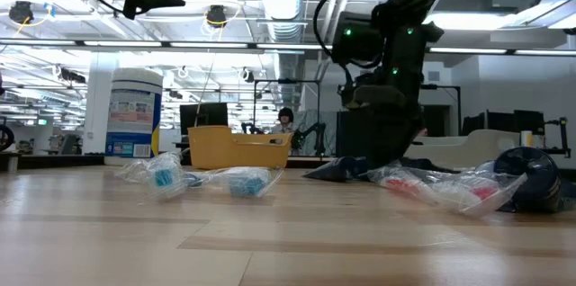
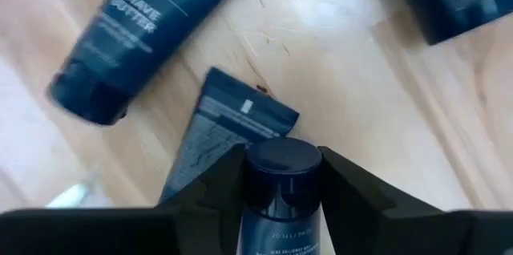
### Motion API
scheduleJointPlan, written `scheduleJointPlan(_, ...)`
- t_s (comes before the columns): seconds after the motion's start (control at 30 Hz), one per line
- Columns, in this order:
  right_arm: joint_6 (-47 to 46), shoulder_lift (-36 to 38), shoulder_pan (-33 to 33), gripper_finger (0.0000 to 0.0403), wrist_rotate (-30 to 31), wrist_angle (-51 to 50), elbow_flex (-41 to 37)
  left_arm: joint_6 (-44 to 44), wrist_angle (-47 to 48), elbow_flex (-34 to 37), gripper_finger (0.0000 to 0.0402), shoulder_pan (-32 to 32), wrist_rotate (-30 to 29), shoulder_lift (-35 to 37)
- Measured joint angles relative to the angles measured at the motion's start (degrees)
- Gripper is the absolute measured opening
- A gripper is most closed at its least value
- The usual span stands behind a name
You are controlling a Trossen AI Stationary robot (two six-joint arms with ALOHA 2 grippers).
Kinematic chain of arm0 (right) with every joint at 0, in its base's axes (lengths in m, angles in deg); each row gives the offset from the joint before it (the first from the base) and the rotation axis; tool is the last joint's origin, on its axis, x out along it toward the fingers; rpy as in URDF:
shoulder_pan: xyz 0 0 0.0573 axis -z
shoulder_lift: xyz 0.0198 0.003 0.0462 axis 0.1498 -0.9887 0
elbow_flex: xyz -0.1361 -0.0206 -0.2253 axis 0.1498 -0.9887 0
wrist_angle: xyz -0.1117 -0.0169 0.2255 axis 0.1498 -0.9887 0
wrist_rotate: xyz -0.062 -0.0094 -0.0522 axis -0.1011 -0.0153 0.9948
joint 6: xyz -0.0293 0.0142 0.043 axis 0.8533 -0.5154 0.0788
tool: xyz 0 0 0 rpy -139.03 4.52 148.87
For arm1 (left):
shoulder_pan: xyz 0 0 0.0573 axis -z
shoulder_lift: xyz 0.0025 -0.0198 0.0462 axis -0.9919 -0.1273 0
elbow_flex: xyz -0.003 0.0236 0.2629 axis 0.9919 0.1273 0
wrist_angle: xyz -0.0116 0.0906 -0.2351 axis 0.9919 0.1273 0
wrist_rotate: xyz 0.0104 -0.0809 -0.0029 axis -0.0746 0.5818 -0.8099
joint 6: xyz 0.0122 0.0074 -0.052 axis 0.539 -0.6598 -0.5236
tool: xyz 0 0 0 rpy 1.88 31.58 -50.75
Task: Pick & Place Travel size toiletries
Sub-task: Put the blue shave cream into the gray bin
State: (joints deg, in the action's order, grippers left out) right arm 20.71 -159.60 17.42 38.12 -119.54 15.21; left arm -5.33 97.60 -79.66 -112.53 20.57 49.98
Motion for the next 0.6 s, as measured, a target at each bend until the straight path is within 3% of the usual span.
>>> scheduleJointPlan(0.27, 1.44, 11.22, 4.55, 0.0116, 0.74, -0.14, 0.04, -0.01, -0.02, 0.00, 0.0231, 0.00, -0.02, 0.00)
scheduleJointPlan(0.6, 5.91, 24.53, 22.53, 0.0132, 13.31, -7.20, 0.13, -0.12, -0.01, 0.00, 0.0232, 0.00, -0.02, 0.00)
